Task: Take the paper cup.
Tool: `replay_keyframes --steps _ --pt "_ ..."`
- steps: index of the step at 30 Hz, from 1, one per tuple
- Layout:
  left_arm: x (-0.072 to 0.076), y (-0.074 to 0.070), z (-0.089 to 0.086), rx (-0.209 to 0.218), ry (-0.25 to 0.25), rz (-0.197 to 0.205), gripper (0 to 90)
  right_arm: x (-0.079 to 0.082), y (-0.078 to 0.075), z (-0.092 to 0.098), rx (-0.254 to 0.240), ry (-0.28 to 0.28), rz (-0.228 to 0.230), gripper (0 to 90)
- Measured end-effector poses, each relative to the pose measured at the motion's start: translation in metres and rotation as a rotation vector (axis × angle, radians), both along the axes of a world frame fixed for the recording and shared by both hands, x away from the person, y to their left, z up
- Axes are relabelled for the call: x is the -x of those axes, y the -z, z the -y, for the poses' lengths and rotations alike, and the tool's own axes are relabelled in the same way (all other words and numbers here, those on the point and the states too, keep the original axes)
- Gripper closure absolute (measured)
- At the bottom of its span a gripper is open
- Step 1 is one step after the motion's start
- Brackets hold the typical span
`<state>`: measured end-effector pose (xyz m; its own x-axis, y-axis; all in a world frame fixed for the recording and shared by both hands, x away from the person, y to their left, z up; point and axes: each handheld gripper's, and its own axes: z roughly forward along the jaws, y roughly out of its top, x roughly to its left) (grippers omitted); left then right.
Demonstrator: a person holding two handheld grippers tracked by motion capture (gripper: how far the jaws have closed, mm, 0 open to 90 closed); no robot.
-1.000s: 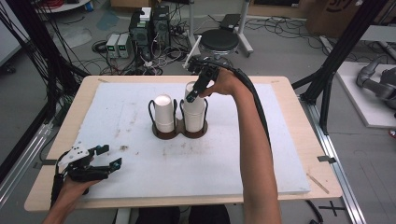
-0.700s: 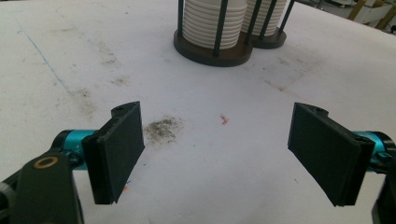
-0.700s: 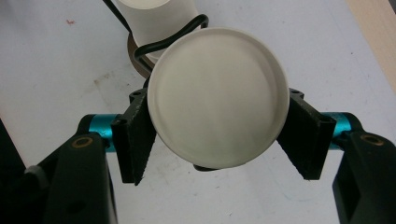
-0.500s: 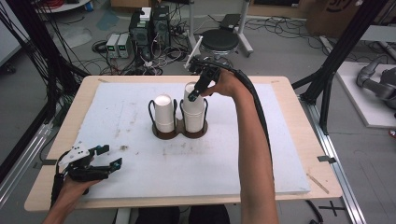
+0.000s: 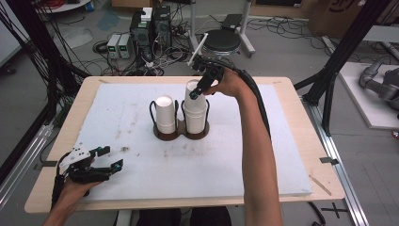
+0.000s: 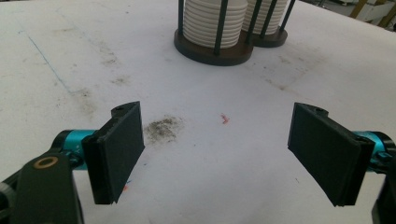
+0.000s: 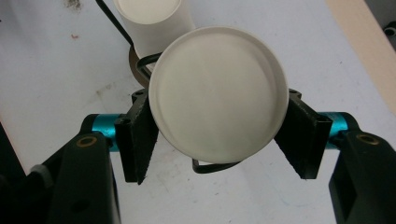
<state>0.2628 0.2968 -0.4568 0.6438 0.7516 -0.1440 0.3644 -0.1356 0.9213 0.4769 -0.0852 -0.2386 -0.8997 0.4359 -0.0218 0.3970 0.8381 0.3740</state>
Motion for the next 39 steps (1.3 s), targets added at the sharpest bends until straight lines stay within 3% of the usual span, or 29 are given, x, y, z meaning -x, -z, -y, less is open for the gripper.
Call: replay_keyframes --steps 18,29,35,38,39 --pt "0.001 0.000 0.002 -0.017 -0.007 0.005 18.4 0.015 -0.041 0.016 -0.088 0.011 0.108 35.8" --pt "0.000 0.000 0.002 -0.023 -0.006 0.005 18.4 0.031 -0.085 0.021 -0.136 -0.011 0.171 35.8" --pt "0.001 0.000 0.003 -0.025 -0.004 0.005 18.4 0.036 -0.091 0.024 -0.139 -0.008 0.184 35.8" --pt "0.000 0.000 0.002 -0.024 -0.002 0.000 18.4 0.041 -0.092 0.024 -0.165 -0.026 0.186 35.8" --pt "0.000 0.000 0.002 -0.022 -0.001 -0.002 18.4 0.048 -0.093 0.025 -0.197 -0.047 0.187 35.8"
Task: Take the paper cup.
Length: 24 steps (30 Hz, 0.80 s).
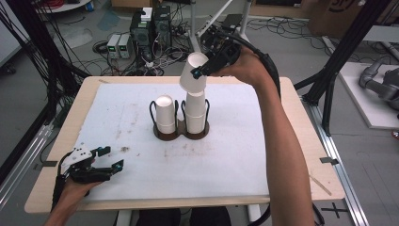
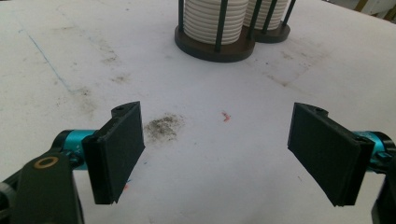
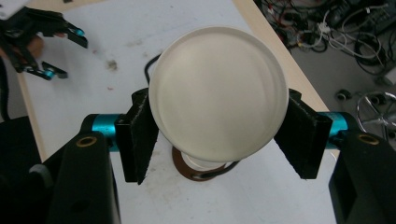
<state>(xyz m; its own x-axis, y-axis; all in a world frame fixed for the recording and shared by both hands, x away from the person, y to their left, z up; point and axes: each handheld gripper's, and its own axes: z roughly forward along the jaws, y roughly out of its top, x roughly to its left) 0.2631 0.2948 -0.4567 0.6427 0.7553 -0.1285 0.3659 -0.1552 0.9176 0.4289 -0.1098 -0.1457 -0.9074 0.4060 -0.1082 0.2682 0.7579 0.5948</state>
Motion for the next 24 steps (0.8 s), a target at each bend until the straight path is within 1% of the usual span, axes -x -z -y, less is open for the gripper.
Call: replay_keyframes --steps 1,2,3,4,5,6,7,8,9,10,11,12,13,14,15,16,17,18,21,22,23,24 --pt "0.000 0.000 0.000 0.000 0.000 0.000 18.4 0.000 0.000 0.000 0.000 0.000 0.000 35.8" --pt "0.000 0.000 0.000 0.003 -0.003 0.001 18.4 0.007 0.000 0.002 -0.011 -0.014 0.004 35.9" --pt "0.000 0.000 0.000 0.003 -0.003 0.003 18.4 0.007 0.000 0.002 -0.011 -0.014 0.004 35.9" --pt "0.001 0.000 0.000 0.000 0.002 0.007 18.4 0.015 -0.002 0.004 -0.023 -0.030 0.012 35.8" --pt "0.001 0.000 0.000 0.000 0.002 0.007 18.4 0.015 -0.002 0.004 -0.023 -0.030 0.012 35.8" --pt "0.001 0.000 0.000 0.001 0.000 0.008 18.4 0.024 -0.003 0.007 -0.052 -0.051 0.020 35.8" --pt "0.001 0.000 0.000 0.002 0.000 0.007 18.4 0.024 -0.003 0.007 -0.052 -0.051 0.020 35.8" --pt "0.001 0.000 0.000 0.004 -0.002 0.007 18.4 0.034 -0.004 0.008 -0.070 -0.083 0.045 35.8" --pt "0.001 0.000 0.000 0.004 -0.002 0.007 18.5 0.034 -0.004 0.008 -0.070 -0.083 0.045 35.8" --pt "0.001 0.000 0.001 -0.001 0.000 0.012 18.5 0.047 -0.004 0.010 -0.079 -0.105 0.051 35.8" --pt "0.001 0.000 0.001 -0.001 0.000 0.012 18.5 0.047 -0.004 0.010 -0.079 -0.105 0.051 35.8" --pt "0.001 0.000 0.001 -0.002 0.002 0.014 18.4 0.058 -0.003 0.013 -0.094 -0.124 0.081 35.8" --pt "0.001 0.000 0.000 -0.001 0.006 0.015 18.4 0.058 -0.003 0.013 -0.094 -0.124 0.081 35.8" --pt "0.002 0.000 0.000 0.007 0.004 0.018 18.4 0.068 -0.001 0.016 -0.113 -0.135 0.100 35.8" --pt "0.002 0.000 0.000 0.007 0.004 0.018 18.4 0.068 -0.001 0.016 -0.113 -0.135 0.100 35.8" --pt "0.002 0.000 -0.001 0.009 0.003 0.018 18.4 0.077 0.003 0.021 -0.131 -0.154 0.107 35.8" --pt "0.002 0.000 -0.001 0.010 0.001 0.020 18.4 0.077 0.003 0.021 -0.131 -0.154 0.107 35.8" --pt "0.002 0.000 -0.001 0.010 0.003 0.021 18.4 0.081 0.005 0.023 -0.140 -0.153 0.117 35.8" --pt "0.002 0.000 -0.001 0.011 0.005 0.023 18.4 0.094 0.012 0.029 -0.180 -0.164 0.129 35.8" --pt "0.002 0.000 -0.001 0.012 0.006 0.024 18.4 0.102 0.018 0.032 -0.205 -0.178 0.130 35.8" --pt "0.002 0.000 -0.001 0.012 0.006 0.024 18.4 0.102 0.018 0.032 -0.205 -0.178 0.130 35.8" --pt "0.003 0.000 -0.002 0.018 0.013 0.031 18.4 0.108 0.024 0.035 -0.222 -0.182 0.131 35.8"
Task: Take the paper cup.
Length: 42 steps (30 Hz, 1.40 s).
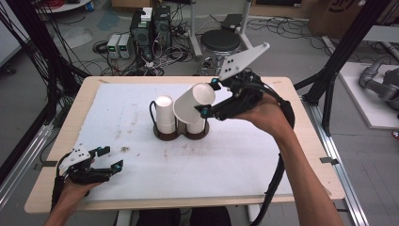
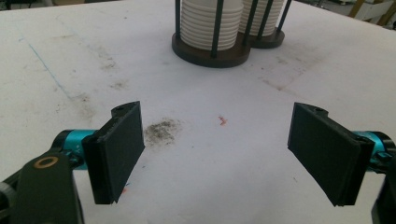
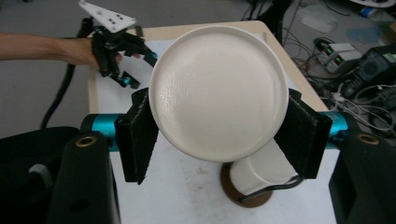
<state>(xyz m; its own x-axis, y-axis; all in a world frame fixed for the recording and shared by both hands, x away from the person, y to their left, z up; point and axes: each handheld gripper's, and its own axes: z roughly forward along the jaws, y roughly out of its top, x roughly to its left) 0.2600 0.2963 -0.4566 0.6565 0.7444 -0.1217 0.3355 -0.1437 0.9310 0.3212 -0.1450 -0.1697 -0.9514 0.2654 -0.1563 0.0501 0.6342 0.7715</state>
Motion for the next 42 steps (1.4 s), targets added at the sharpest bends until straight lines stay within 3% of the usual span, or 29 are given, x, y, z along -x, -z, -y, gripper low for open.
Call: replay_keyframes --steps 7,16,24,29,35,42 --pt "0.000 0.000 -0.001 0.009 0.011 0.009 18.4 0.008 0.026 0.011 -0.055 -0.004 -0.017 35.8" --pt "0.001 0.000 -0.002 0.017 0.030 0.012 18.4 0.009 0.063 0.015 -0.137 -0.016 -0.073 35.8" --pt "0.000 0.000 -0.002 0.014 0.035 0.009 18.4 0.008 0.089 0.018 -0.155 -0.012 -0.102 35.8" --pt "0.002 0.000 -0.002 0.017 0.038 0.018 18.4 0.010 0.102 0.020 -0.169 -0.001 -0.085 35.8" --pt "0.003 0.000 -0.002 0.023 0.036 0.037 18.4 0.013 0.121 0.023 -0.206 0.006 -0.100 35.8" --pt "0.003 0.000 -0.002 0.023 0.033 0.031 18.4 0.013 0.146 0.025 -0.234 0.004 -0.123 35.8"
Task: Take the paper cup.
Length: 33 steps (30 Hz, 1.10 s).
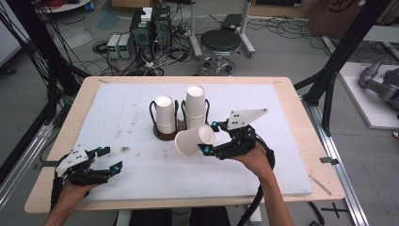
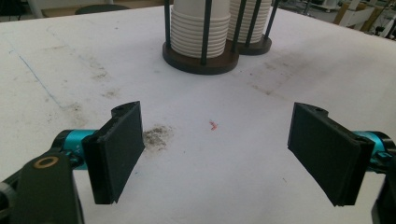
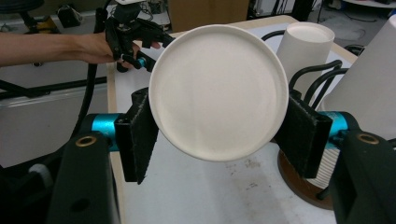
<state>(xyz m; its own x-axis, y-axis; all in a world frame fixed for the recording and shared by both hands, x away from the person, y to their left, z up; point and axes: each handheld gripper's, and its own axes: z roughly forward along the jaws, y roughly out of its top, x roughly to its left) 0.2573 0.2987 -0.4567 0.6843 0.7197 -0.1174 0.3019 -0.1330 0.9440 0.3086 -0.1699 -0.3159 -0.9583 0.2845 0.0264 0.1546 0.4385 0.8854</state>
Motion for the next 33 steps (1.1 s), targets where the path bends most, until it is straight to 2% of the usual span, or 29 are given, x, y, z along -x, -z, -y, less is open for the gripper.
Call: replay_keyframes --steps 7,14,33 --pt "0.000 0.000 -0.001 0.003 -0.001 -0.001 18.4 -0.001 0.005 -0.002 -0.003 0.000 0.005 35.8" --pt "0.000 0.000 0.000 0.003 -0.003 -0.004 18.4 -0.002 0.008 -0.003 -0.001 -0.002 -0.013 35.7" --pt "-0.001 0.000 0.000 -0.002 -0.004 -0.009 18.4 -0.005 0.015 0.000 -0.006 0.011 -0.024 35.7"
